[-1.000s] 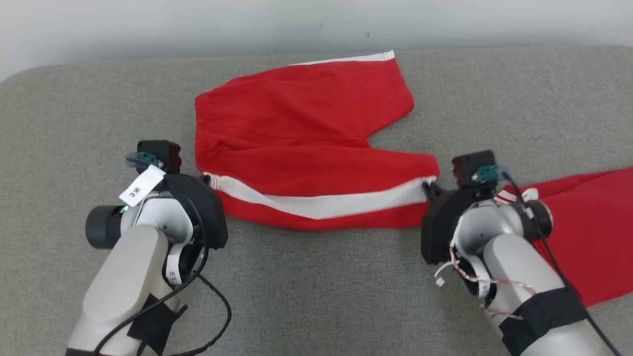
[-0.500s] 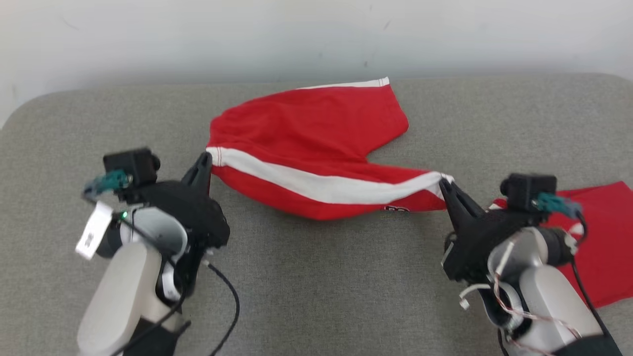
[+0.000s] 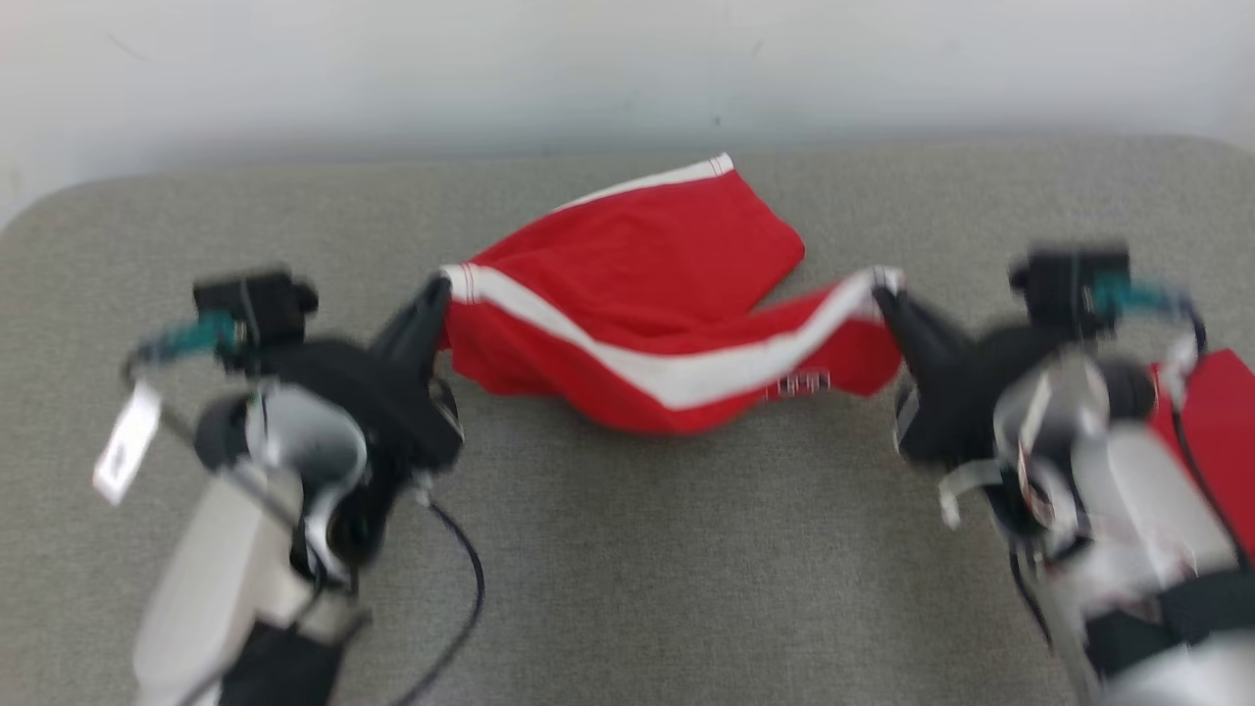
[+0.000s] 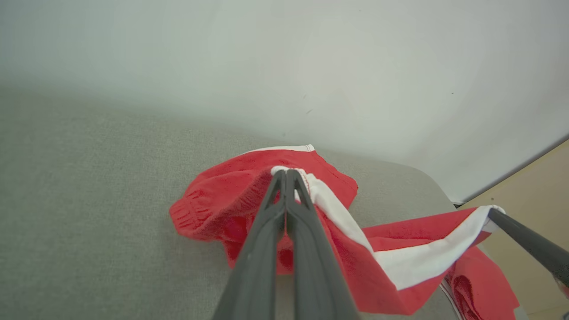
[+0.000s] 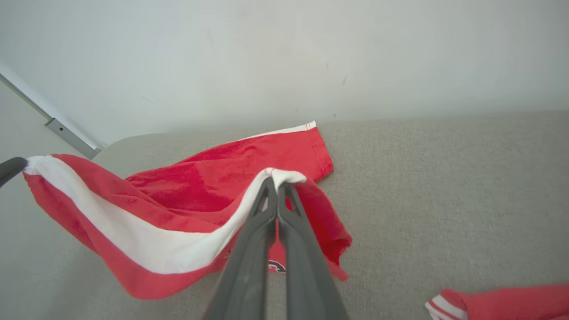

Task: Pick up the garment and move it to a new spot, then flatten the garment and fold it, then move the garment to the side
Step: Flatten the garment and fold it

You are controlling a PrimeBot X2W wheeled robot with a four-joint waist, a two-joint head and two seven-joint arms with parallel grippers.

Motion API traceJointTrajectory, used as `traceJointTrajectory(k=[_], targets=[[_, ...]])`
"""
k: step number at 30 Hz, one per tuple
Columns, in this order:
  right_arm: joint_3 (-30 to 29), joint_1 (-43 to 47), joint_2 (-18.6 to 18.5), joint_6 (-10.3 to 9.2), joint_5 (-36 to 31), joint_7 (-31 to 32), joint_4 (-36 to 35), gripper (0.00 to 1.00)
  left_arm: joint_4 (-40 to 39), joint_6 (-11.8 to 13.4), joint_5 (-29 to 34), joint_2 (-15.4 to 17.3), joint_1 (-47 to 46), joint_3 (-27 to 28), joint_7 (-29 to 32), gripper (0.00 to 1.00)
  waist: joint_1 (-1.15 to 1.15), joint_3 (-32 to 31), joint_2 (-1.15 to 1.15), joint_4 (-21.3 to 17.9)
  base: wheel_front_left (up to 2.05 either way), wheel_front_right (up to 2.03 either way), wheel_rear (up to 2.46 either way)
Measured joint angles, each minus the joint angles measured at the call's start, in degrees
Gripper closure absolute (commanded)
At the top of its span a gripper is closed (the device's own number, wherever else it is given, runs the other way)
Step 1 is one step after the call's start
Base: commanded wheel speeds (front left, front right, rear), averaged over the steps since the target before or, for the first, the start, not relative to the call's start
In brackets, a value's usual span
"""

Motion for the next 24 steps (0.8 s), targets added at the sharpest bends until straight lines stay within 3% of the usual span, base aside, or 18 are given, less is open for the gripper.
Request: traceJointTrajectory(k=[2, 3, 4, 7, 10, 12, 17, 20, 24], targets=[[1.27, -8.66, 0.56, 0.13, -0.34, 1.94, 6.38, 1.00, 4.47, 0.36, 1.00, 0.11, -5.18, -0.22, 1.22, 1.00, 0.00, 0.99, 0.00, -0.34, 0.00, 0.00, 0.00], [2.25, -19.06, 1.94, 0.07, -1.25, 2.56, 13.70, 1.00, 9.62, 1.02, 1.33, -0.09, -12.25, 0.73, 1.31, 1.00, 0.01, 1.98, 0.00, -0.90, 0.00, 0.00, 0.00], [2.25, -19.06, 1.94, 0.07, -1.25, 2.56, 13.70, 1.00, 9.62, 1.02, 1.33, -0.09, -12.25, 0.73, 1.31, 1.00, 0.01, 1.98, 0.00, -0.90, 0.00, 0.00, 0.00], [1.34, -33.81, 4.61, -1.23, -2.50, -0.48, 22.49, 1.00, 17.55, 1.58, 3.70, -0.22, -22.71, 1.93, -0.56, 1.00, 0.02, 2.95, 0.01, -2.30, 0.00, 0.00, 0.00], [-1.07, -44.56, 5.02, -2.23, -3.79, -6.68, 25.65, 1.00, 19.72, 2.20, 3.91, -1.10, -30.46, 4.66, -5.55, 1.00, 0.02, 3.34, 0.00, -3.99, 0.00, 0.00, 0.00], [-1.70, -47.34, 4.24, -2.19, -4.31, -9.90, 22.87, 1.00, 16.69, 2.15, 3.77, -1.63, -33.71, 5.33, -8.94, 1.00, 0.01, 3.57, 0.00, -5.03, 0.00, 0.00, 0.00], [0.20, -42.85, 0.99, 0.98, -5.92, -12.59, 19.13, 1.00, 13.73, -2.12, 2.55, -2.35, -34.48, 3.52, -12.99, 1.00, 0.00, 5.48, 0.00, -6.01, 0.00, 0.00, 0.00], [3.74, -28.78, -0.25, 4.74, -6.55, -12.50, 20.24, 1.00, 18.84, -5.23, 2.97, -1.98, -22.88, 0.25, -14.32, 1.00, 0.02, 7.62, 0.02, -5.70, 0.00, 0.00, 0.00], [6.28, -17.72, 0.77, 7.48, -4.83, -12.29, 21.70, 1.00, 24.86, -7.65, 3.87, 0.35, -13.77, -2.57, -15.13, 1.00, 0.01, 8.84, 0.02, -4.76, 0.00, 0.00, 0.00]])
